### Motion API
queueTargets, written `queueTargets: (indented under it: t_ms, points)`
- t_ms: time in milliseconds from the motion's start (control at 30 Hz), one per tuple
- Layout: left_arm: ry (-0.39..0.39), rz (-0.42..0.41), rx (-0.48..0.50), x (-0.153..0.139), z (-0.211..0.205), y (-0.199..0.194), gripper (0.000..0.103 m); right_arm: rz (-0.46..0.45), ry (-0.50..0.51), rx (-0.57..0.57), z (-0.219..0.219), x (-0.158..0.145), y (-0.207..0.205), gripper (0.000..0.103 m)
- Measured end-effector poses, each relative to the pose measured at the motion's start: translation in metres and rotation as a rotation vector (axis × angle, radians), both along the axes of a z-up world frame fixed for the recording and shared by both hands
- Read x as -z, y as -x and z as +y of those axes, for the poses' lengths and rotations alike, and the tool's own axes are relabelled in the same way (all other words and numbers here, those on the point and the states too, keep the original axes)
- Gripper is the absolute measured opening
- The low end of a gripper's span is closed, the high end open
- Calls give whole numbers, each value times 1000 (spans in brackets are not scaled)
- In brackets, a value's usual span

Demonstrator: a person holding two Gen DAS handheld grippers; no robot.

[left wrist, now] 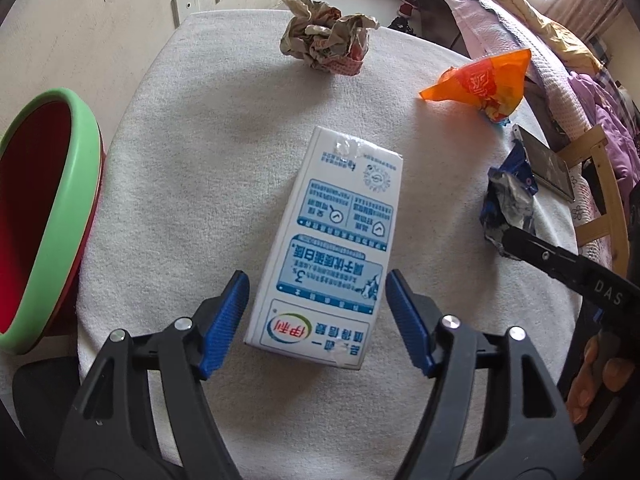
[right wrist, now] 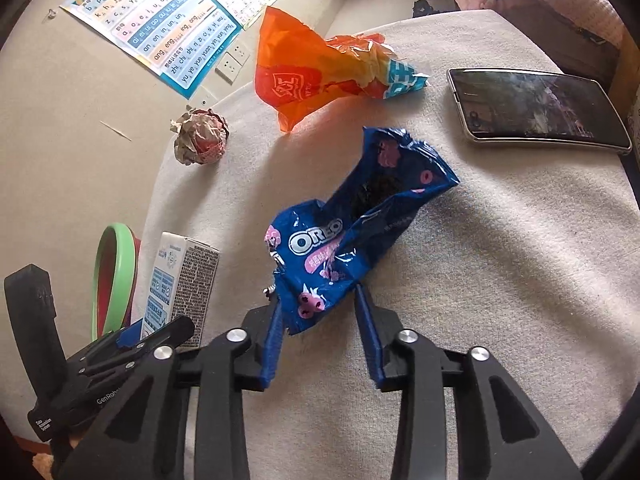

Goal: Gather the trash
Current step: 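Lift the milk carton with the left gripper while the right lifts the Oreo wrapper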

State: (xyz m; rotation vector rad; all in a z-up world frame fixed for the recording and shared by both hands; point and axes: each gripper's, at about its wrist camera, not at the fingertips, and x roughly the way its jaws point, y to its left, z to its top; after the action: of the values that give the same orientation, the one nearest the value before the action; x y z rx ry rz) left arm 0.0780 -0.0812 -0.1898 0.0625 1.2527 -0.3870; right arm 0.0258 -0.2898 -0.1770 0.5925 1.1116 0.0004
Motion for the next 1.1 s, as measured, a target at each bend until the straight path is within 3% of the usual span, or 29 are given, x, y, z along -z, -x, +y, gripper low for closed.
queueTargets:
  t_ms: [133,500,1100]
  points:
    - [-1,-4,-6,1,0,2,60,-17,5,-20,2,-3,0,12]
    - [11,-29,-40,-4,11,5,57,-68,35,-58,9,-15,3,12]
    - [40,-119,-121,-40,38,8,57,-145,50,-160,37,-45,4,12]
